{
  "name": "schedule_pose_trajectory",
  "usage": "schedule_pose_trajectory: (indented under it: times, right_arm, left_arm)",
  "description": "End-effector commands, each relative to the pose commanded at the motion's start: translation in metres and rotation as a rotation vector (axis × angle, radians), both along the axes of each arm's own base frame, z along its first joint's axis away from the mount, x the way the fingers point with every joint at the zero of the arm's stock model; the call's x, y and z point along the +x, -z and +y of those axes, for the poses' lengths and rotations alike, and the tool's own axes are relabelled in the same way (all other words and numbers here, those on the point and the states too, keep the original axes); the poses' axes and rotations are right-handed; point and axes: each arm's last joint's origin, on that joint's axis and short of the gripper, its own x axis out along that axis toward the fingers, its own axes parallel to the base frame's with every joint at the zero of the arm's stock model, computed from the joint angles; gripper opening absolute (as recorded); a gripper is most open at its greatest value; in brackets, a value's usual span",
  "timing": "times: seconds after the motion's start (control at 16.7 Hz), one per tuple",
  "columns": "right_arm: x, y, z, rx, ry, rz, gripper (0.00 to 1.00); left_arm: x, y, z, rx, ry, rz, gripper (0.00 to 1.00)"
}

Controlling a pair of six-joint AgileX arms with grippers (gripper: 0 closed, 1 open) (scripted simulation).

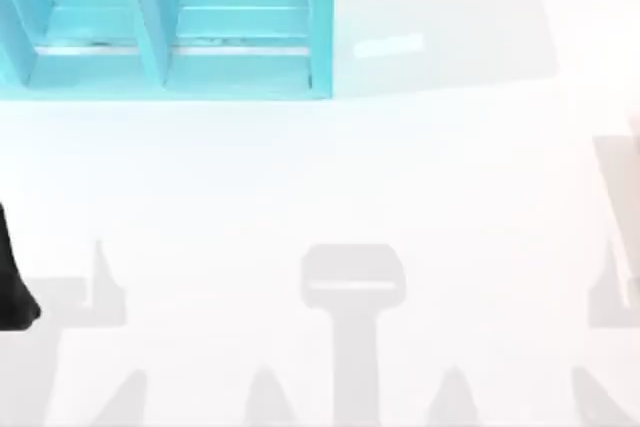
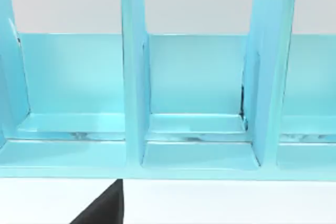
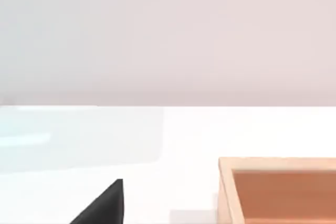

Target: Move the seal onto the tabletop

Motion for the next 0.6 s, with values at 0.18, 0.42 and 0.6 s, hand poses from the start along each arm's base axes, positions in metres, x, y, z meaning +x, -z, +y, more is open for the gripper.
schedule_pose_trajectory:
  times: [0.18, 0.42, 0.6]
  right_arm:
    - [0.0, -0.001, 0.0, -0.003, 0.004, 0.01, 1.0]
    - [0.004, -0.018, -0.005, -0.044, 0.042, 0.148, 1.0]
    - [0.014, -0.039, -0.012, -0.089, 0.078, 0.338, 1.0]
  left_arm:
    - [0.0, 0.0, 0.0, 0.0, 0.0, 0.0, 1.0]
    - [0.0, 0.0, 0.0, 0.0, 0.0, 0.0, 1.0]
    - [0.0, 0.0, 0.0, 0.0, 0.0, 0.0, 1.0]
